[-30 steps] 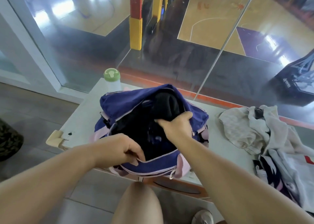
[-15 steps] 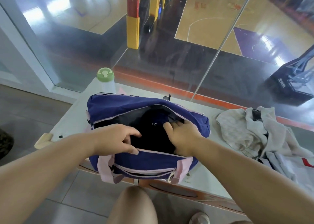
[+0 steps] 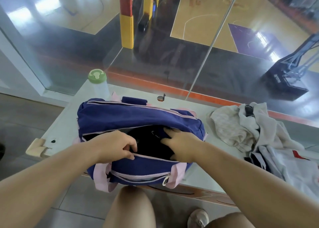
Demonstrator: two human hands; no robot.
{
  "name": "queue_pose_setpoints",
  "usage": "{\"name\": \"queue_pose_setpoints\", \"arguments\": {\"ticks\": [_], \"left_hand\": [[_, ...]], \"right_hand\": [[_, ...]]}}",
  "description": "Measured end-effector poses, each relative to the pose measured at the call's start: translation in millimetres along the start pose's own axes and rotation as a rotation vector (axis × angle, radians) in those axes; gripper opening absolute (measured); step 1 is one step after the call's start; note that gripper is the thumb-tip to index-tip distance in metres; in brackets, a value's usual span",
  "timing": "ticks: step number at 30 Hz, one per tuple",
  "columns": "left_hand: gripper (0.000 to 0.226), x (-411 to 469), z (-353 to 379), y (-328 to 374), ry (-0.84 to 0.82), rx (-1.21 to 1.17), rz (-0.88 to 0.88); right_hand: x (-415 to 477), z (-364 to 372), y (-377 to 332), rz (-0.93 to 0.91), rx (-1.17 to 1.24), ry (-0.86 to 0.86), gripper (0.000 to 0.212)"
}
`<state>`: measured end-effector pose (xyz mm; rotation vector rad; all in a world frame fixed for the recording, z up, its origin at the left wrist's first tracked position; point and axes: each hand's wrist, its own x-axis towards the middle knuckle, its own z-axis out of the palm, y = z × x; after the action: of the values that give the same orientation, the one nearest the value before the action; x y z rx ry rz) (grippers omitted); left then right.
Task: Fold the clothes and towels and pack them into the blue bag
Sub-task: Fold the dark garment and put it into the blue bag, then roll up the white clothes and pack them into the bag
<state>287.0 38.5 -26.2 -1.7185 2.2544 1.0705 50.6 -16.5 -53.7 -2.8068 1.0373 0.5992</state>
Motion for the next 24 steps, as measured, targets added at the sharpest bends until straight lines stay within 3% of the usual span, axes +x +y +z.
{"name": "queue_pose_setpoints", "arguments": {"ticks": [6, 11, 15, 24], "left_hand": [[0.019, -14, 18, 17, 0.121, 0.192, 0.039], [0.021, -15, 31, 53, 0.257, 0.235, 0.121], [0.021, 0, 39, 99, 0.305, 0.201, 0.201], [0.031, 78, 83, 213, 0.12, 0.226, 0.348]], "right_hand": [[-55, -17, -9, -0.04, 0.078, 0.117, 0.029], [-113, -9, 0, 0.129, 0.204, 0.111, 0.029], [-165, 10, 22, 0.306, 0.255, 0.038, 0.041], [-279, 82, 92, 0.734, 0.472, -0.002, 0.038]]}}
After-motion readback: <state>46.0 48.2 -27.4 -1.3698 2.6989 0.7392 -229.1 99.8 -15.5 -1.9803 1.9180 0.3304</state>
